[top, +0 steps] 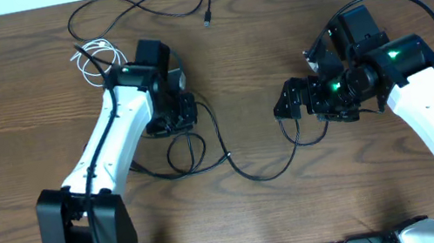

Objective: Untangle cables

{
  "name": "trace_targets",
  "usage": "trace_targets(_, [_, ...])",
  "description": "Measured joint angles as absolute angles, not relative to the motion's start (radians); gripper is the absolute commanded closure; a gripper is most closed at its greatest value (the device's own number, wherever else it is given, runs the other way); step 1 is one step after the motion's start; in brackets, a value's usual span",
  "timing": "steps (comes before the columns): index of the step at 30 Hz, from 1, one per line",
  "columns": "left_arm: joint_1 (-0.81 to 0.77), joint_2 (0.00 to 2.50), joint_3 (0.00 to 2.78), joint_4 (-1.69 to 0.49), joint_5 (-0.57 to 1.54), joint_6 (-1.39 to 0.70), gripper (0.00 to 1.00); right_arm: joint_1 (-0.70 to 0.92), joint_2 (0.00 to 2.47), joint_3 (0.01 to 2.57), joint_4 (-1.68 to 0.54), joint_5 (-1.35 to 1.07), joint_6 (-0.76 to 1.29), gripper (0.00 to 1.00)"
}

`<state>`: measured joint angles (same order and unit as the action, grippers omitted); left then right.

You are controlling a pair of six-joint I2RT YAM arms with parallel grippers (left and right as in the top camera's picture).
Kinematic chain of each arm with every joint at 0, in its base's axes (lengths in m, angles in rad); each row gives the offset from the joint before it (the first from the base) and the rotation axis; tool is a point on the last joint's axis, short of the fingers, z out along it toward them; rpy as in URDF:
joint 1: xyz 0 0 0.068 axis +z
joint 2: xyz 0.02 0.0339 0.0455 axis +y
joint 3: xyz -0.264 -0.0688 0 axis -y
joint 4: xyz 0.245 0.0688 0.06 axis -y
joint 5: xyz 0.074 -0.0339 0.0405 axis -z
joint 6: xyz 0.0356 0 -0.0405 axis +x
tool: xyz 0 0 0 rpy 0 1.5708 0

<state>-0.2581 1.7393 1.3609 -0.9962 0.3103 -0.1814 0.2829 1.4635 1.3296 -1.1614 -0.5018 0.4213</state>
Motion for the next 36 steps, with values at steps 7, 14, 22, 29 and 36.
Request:
trace_targets(7, [-0.26, 1.572, 1.433, -0.947, 0.471, -0.152, 0.92, 0.283, 1.464, 1.33, -1.159, -0.502, 0.43, 0.01])
trace_targets(14, [-0.262, 1.355, 1.447, -0.736, 0.739, -0.156, 0.92, 0.283, 1.464, 1.33, -1.157, -0.512, 0.445, 0.01])
trace_targets(22, [-0.265, 1.208, 1.45, -0.434, 0.925, -0.308, 0.93, 0.31, 1.464, 1.328, -1.105, -0.533, 0.458, 0.01])
trace_targets(29, [-0.265, 1.152, 1.451, -0.273, 1.026, -0.508, 0.92, 0.383, 1.464, 1.328, -1.005, -0.532, 0.476, 0.01])
trace_targets(36, [-0.265, 1.136, 1.451, -0.171, 1.095, -0.599, 0.92, 0.438, 1.464, 1.327, -1.087, -0.335, 0.601, 0.35])
